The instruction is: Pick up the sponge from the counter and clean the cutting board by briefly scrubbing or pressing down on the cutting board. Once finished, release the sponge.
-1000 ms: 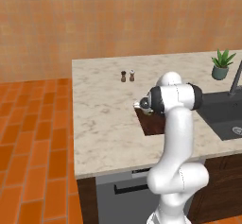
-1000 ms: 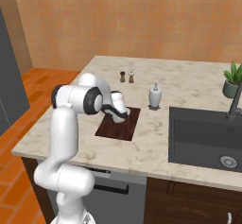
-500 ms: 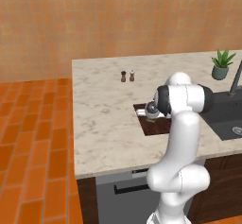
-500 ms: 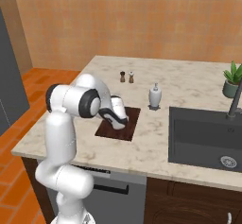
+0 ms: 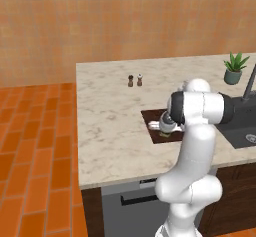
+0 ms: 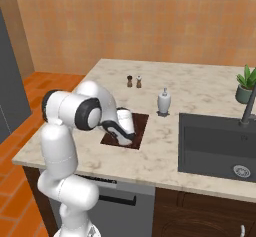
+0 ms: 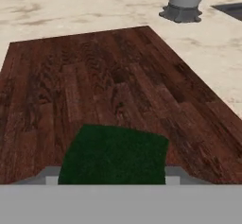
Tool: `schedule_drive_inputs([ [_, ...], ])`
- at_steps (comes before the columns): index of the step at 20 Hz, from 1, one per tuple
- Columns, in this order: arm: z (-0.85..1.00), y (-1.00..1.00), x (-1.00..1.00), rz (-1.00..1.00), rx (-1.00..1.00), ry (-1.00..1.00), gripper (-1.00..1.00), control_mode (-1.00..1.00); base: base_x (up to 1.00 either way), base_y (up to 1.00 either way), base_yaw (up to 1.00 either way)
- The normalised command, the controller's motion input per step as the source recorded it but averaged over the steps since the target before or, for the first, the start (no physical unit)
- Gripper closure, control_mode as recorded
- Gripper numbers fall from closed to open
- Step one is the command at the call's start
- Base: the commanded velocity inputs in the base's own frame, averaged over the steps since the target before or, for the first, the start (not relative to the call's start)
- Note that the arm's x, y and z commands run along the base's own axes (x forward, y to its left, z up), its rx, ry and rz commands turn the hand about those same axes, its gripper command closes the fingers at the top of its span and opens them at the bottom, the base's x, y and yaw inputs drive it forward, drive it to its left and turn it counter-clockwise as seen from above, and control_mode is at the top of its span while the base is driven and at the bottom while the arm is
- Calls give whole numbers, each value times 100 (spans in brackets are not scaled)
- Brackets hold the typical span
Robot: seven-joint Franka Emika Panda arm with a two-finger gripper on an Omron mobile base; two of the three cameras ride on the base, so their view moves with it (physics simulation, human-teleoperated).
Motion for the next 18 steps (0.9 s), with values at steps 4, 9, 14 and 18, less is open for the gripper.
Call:
schedule_drive_inputs([
  [4, -58, -65, -85, -2, 0, -15, 100, -100, 0, 0, 0],
  [9, -77, -43, -9, -16, -9, -35, 100, -100, 0, 0, 0],
  [14, -100, -4, 3, -20, -18, -33, 100, -100, 0, 0, 0],
  [18, -78, -27, 39, -7, -3, -25, 100, -100, 0, 0, 0],
])
